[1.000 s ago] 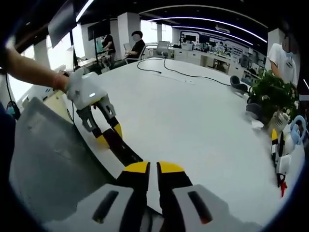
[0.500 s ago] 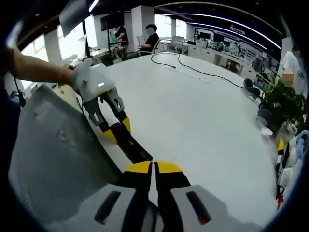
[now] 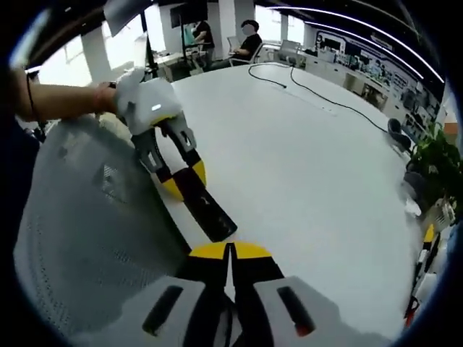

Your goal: Press the specified remote control buttons in sequence, fully releasing each button before pressing the next.

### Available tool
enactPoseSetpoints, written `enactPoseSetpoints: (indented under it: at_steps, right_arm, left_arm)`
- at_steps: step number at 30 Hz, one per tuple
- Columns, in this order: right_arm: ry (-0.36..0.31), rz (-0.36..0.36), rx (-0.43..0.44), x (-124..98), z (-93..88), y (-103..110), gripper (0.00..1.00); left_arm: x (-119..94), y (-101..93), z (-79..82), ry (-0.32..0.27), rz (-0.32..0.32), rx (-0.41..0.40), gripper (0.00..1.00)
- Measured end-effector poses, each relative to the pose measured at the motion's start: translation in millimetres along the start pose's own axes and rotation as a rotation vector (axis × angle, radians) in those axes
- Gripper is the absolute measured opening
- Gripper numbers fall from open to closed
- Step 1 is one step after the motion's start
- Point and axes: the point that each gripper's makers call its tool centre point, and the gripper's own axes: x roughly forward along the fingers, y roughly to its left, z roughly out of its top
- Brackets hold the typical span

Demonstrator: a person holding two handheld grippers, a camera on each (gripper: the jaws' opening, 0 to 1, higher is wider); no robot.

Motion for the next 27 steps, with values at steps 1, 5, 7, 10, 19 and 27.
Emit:
enactPoseSetpoints:
  at_steps: [1, 5, 7, 10, 19, 27]
  right_arm:
    - [0.007, 0.005, -0.001, 1, 0.1, 0, 0.00]
    - [0.087, 0.064, -0.074, 16, -3.5, 9, 0.00]
    - [0.125, 0.075, -0.104, 26, -8.1, 12, 0.00]
    - [0.171, 0.092, -0.139, 38, -14.5, 16, 0.00]
    - [0.199, 0.078, -0.126, 57, -17.0, 10, 0.00]
    - [0.211, 0.104, -0.124, 72, -14.5, 13, 0.00]
  left_arm:
    - [0, -0.3, 0.0, -0.001, 0.001, 0.003, 0.25]
    - [-1, -1.7, -0.7, -0.028, 0.001, -0.006, 0.25]
    - [-1, -1.5, 0.0, -0.031, -0.002, -0.004, 0.25]
    - [-1, -1.6, 0.3, -0.028, -0.004, 0.002, 0.25]
    - [0, -1.8, 0.3, -0.027, -0.006, 0.004, 0.25]
    - [0, -1.8, 0.1, -0.031, -0.009, 0.001, 0.25]
